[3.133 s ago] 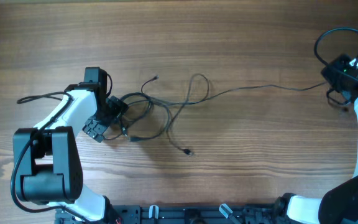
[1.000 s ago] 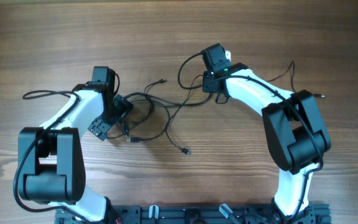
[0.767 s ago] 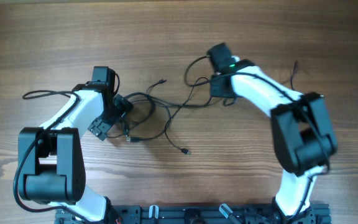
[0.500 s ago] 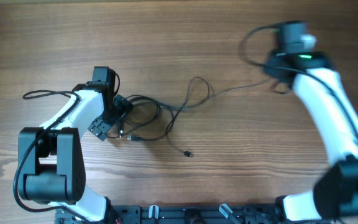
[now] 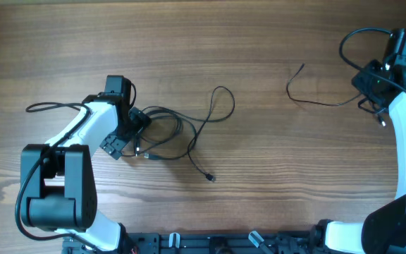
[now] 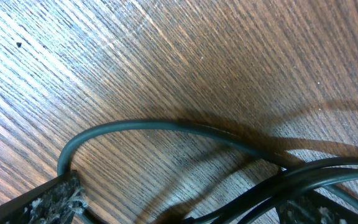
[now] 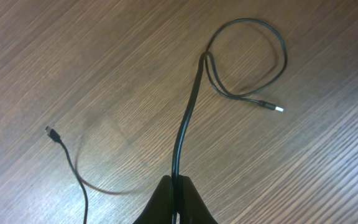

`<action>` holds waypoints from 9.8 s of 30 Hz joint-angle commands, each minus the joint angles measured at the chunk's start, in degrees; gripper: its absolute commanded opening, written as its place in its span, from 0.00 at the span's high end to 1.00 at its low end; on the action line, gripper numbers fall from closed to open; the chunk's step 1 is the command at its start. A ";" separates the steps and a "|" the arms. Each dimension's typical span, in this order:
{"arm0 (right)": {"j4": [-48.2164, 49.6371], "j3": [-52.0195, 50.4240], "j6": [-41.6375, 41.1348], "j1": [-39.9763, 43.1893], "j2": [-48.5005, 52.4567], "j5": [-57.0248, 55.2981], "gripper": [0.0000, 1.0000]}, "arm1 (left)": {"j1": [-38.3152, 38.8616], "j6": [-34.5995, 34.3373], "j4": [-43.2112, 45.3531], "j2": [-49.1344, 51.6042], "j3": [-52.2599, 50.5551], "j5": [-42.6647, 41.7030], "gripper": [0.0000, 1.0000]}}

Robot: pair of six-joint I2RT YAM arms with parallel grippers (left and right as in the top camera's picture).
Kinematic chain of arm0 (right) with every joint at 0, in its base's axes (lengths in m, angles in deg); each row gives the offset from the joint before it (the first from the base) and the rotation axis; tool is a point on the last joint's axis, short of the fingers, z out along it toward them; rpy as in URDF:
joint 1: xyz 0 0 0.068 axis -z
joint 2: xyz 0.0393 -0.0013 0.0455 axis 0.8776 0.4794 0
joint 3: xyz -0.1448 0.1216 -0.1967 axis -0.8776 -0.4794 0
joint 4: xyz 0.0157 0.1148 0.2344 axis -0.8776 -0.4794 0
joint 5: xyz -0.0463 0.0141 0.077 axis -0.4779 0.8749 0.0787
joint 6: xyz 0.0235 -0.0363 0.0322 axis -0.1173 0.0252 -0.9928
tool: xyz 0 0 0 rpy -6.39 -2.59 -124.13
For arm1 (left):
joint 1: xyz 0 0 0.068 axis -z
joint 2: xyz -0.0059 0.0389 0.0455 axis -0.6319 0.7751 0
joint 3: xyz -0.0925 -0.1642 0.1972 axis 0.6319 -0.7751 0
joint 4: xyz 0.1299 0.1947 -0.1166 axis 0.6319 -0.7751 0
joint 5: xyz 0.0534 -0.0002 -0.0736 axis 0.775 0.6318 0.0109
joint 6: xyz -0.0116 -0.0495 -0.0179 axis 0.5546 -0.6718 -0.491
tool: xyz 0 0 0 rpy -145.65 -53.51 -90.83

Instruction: Untangle cables

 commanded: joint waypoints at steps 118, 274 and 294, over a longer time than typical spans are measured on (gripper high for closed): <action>-6.32 3.06 5.49 -12.04 13.97 11.30 0.95 | 0.46 -0.94 2.82 3.17 -2.49 -2.01 0.00; 21.92 -9.44 -0.57 30.53 1.53 46.80 0.00 | -1.16 7.04 -21.94 -67.41 -0.87 -1.11 0.00; 18.03 -10.05 -0.46 -30.45 7.72 23.67 0.00 | -1.16 7.04 -21.94 -67.41 -0.87 -1.09 0.00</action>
